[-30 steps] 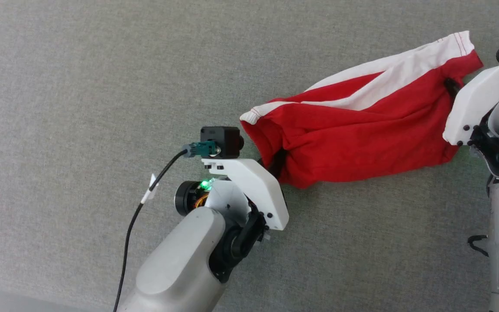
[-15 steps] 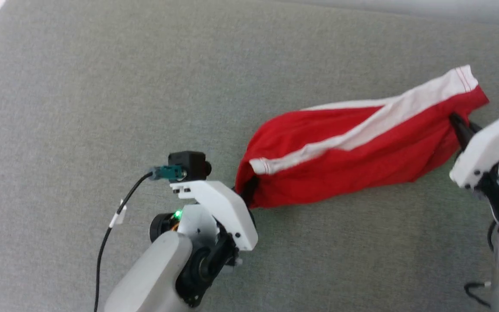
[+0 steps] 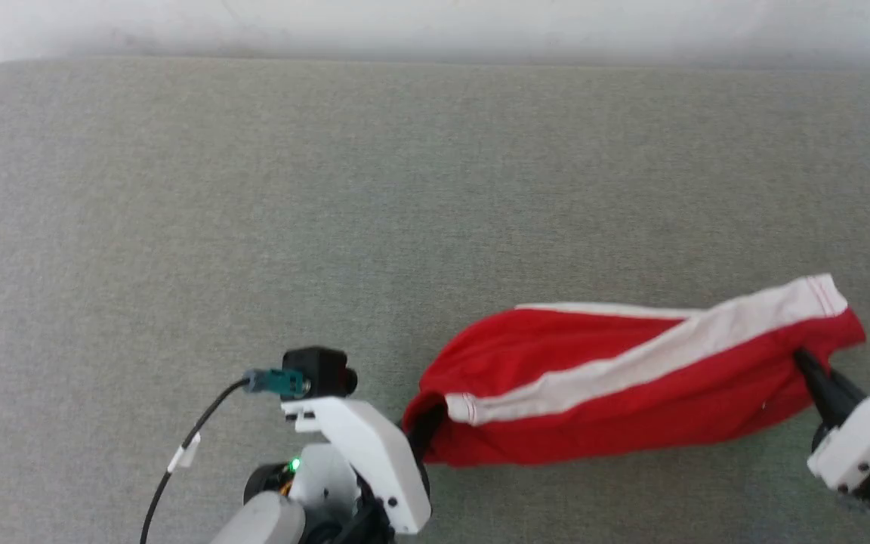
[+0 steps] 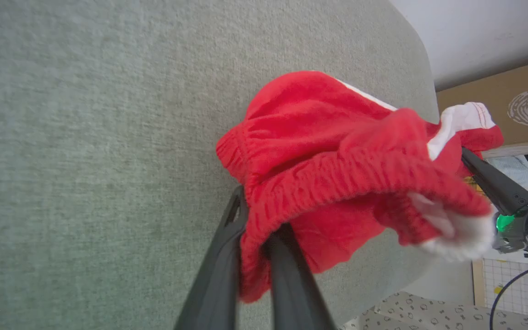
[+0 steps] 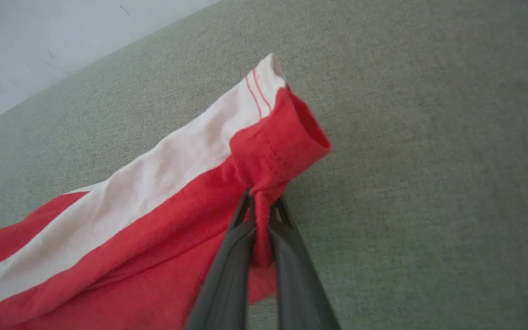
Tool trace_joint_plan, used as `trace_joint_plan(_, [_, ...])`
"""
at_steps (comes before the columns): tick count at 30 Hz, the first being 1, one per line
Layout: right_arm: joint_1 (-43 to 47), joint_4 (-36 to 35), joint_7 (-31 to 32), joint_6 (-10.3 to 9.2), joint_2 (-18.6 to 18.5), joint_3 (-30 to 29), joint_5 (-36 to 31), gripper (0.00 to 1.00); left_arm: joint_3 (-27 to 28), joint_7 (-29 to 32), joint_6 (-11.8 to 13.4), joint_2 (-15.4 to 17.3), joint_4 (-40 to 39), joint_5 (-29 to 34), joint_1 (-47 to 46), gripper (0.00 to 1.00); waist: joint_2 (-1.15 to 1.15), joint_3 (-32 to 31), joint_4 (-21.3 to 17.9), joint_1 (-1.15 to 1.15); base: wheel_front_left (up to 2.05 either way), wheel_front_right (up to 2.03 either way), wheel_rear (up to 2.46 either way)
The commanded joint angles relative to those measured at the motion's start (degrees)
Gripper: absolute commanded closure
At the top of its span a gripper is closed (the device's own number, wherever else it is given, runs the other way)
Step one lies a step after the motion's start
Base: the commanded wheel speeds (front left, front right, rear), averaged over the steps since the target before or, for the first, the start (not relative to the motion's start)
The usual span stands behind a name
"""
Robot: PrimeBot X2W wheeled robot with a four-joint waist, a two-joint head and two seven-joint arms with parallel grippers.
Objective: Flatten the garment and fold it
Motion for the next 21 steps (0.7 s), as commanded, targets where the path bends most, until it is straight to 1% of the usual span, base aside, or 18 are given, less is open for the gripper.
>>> trace_joint_plan(1, [1.02,-0.35,-0.64,-0.05,0.14,-0.21,0.55,1.00,0.29,0.04,0.51,0.65,-0.28,-0.27,1.17,1.00,0.00,-0.74,-1.27,0.01,0.00,0.00,0.00])
trace_joint_plan(7, [5.80,-0.03,-2.97,-0.05,0.15,0.77,4.35,1.00,0.64,0.01,1.38,1.11,-0.98,-1.67,4.94,1.00,0.00,-0.83,-2.81,0.01,0.00,0.00,0.00])
trace_joint_plan(10, [5.99,0.77,-4.22,-0.05,0.15,1.40,4.43,1.00,0.68,-0.11,1.40,0.70,0.06,-2.14,5.39,1.00,0.00,-0.22,-3.20,0.01,0.00,0.00,0.00])
trace_joint_plan(11, [5.80,1.13,-4.62,-0.05,0.15,1.62,4.25,1.00,0.63,-0.27,1.29,0.62,0.58,-2.00,5.15,0.91,0.00,0.04,-3.26,0.01,0.00,0.00,0.00])
trace_joint_plan(12, [5.54,1.56,-5.03,-0.05,0.15,1.77,4.13,1.00,0.55,-0.39,1.12,0.47,1.12,-1.86,4.75,0.71,0.00,0.33,-3.24,0.01,0.00,0.00,0.00])
trace_joint_plan(13, [5.28,2.00,-5.34,-0.05,0.15,1.95,3.87,1.00,0.63,-0.58,0.99,0.13,1.70,-1.88,4.28,0.64,0.00,0.57,-3.17,0.01,0.00,0.00,0.00])
trace_joint_plan(18, [3.76,3.99,-6.76,-0.05,0.15,2.99,3.16,1.00,0.73,-1.64,0.14,-1.30,4.87,-1.18,1.00,0.58,0.00,1.77,-2.78,0.01,0.00,0.00,0.00])
trace_joint_plan(19, [3.46,4.37,-6.95,-0.05,0.15,3.19,2.97,1.00,0.79,-2.05,0.05,-1.57,5.49,-0.90,0.37,0.52,0.00,1.96,-2.74,0.01,0.00,0.00,0.00])
trace_joint_plan(20, [3.20,4.68,-7.09,-0.05,0.15,3.44,2.50,0.87,0.84,-2.50,-0.05,-1.83,6.09,-0.61,-0.21,0.16,0.00,2.11,-2.72,0.01,0.00,0.00,0.00])
trace_joint_plan(21, [2.98,4.88,-7.16,-0.05,0.15,3.74,1.90,0.64,0.87,-2.89,-0.15,-2.07,6.66,-0.39,-0.67,0.00,0.00,2.24,-2.72,0.01,0.00,0.00,0.00])
